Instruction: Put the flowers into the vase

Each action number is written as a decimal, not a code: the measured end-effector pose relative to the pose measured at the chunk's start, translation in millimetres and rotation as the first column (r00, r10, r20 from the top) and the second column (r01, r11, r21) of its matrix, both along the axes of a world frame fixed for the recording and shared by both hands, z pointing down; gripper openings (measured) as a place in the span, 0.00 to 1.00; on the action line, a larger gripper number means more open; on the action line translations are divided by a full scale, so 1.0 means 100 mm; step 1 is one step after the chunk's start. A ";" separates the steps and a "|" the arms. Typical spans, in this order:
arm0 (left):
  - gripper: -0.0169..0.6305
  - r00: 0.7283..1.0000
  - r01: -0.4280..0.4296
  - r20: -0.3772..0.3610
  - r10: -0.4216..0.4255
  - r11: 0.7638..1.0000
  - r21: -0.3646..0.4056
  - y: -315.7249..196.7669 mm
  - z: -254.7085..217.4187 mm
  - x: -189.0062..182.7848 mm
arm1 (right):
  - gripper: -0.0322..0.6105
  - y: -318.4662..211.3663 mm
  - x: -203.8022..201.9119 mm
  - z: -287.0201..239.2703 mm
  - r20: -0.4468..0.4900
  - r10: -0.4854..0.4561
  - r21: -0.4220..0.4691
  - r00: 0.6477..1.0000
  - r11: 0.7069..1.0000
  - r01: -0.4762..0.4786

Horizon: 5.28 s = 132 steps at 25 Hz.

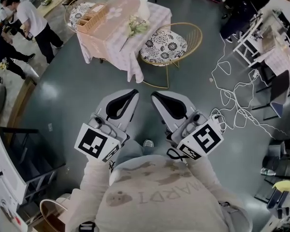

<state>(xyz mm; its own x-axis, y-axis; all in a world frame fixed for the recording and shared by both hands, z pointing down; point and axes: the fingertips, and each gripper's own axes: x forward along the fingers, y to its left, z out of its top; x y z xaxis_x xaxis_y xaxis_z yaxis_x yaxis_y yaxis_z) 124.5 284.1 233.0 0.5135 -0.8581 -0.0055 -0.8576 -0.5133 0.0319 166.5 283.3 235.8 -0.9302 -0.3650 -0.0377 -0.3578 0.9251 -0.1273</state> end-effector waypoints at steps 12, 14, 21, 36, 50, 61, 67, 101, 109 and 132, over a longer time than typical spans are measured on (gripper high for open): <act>0.03 1.000 -0.017 -0.005 0.017 1.000 -0.005 -0.42 0.13 -0.11 | 0.10 -0.37 -0.12 0.10 -0.001 0.013 -0.004 1.000 1.000 -0.014; 0.03 1.000 -0.026 -0.008 0.026 1.000 -0.001 -0.55 0.11 -0.15 | 0.10 -0.50 -0.14 0.09 0.000 0.023 -0.007 1.000 1.000 -0.023; 0.03 0.998 -0.056 0.016 0.056 0.998 -0.021 -0.99 0.19 -0.50 | 0.10 -0.99 -0.53 0.11 -0.004 0.032 -0.010 0.999 0.999 -0.032; 0.03 0.996 -0.092 -0.001 0.092 0.995 -0.023 -1.91 0.17 -1.50 | 0.10 -1.93 -1.43 0.12 -0.028 0.090 -0.032 0.996 0.995 -0.090; 0.03 0.991 -0.131 -0.042 0.130 0.991 -0.031 -2.47 0.32 -1.91 | 0.10 -2.45 -1.71 0.19 -0.060 0.165 -0.030 0.984 0.985 -0.167; 0.03 0.992 -0.124 -0.011 0.123 0.991 -0.048 -3.11 0.39 -1.93 | 0.10 -3.14 -1.77 0.23 -0.031 0.148 -0.030 0.988 0.988 -0.149; 0.03 0.993 -0.116 -0.013 0.115 0.989 -0.094 -3.60 0.51 -1.91 | 0.10 -3.67 -1.74 0.24 -0.025 0.142 -0.048 0.990 0.989 -0.143; 0.11 0.978 -0.119 0.077 0.193 0.824 -0.554 -5.21 2.39 -2.06 | 0.10 -5.36 -1.88 0.71 -0.091 0.161 -0.124 0.983 0.977 -0.171; 0.17 0.956 -0.179 0.046 0.288 0.703 -0.688 -5.38 3.00 -2.17 | 0.10 -5.61 -2.01 0.82 -0.132 0.241 -0.149 0.962 0.954 -0.260; 0.29 0.905 -0.195 0.010 0.425 0.437 -0.878 -5.32 3.99 -2.17 | 0.10 -5.74 -2.03 1.12 -0.216 0.380 -0.196 0.899 0.885 -0.421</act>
